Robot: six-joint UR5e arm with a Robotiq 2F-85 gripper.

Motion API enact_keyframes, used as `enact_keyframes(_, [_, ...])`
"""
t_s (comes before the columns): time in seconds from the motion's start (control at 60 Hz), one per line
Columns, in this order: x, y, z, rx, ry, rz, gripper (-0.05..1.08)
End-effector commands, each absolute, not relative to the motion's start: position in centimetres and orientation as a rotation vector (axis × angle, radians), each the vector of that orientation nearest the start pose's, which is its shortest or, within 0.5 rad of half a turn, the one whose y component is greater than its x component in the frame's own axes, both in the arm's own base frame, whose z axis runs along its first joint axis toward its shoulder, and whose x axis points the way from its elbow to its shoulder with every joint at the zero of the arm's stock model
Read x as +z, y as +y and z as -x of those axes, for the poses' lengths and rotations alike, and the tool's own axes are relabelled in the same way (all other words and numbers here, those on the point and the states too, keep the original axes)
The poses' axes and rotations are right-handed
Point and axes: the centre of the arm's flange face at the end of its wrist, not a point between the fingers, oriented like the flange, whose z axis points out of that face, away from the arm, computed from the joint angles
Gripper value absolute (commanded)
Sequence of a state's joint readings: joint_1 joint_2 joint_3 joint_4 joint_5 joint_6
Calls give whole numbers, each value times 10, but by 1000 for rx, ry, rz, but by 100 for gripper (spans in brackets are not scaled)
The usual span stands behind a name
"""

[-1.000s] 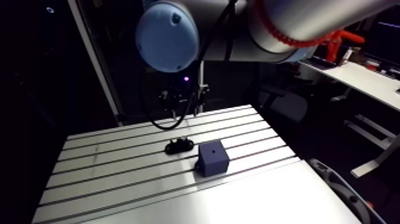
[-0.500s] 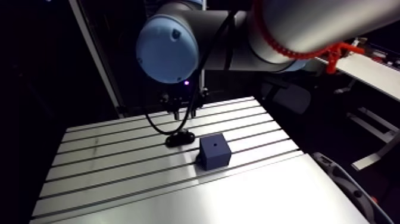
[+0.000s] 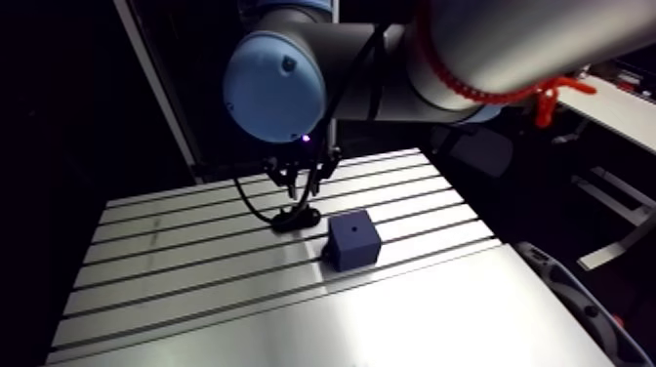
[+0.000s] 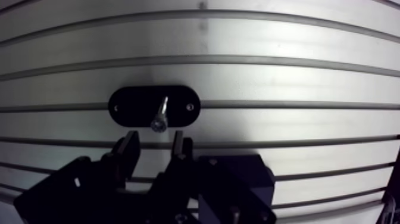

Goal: Pick up the M10 bolt and insert it into the hole until fully seated.

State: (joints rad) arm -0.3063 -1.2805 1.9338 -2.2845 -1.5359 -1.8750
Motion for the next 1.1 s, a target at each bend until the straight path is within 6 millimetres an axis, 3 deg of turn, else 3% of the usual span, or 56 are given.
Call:
enact_keyframes(0.017, [230, 32, 556, -22, 3208, 3, 56])
enact_keyframes(1.1, [207, 27, 559, -37, 3178, 9, 56])
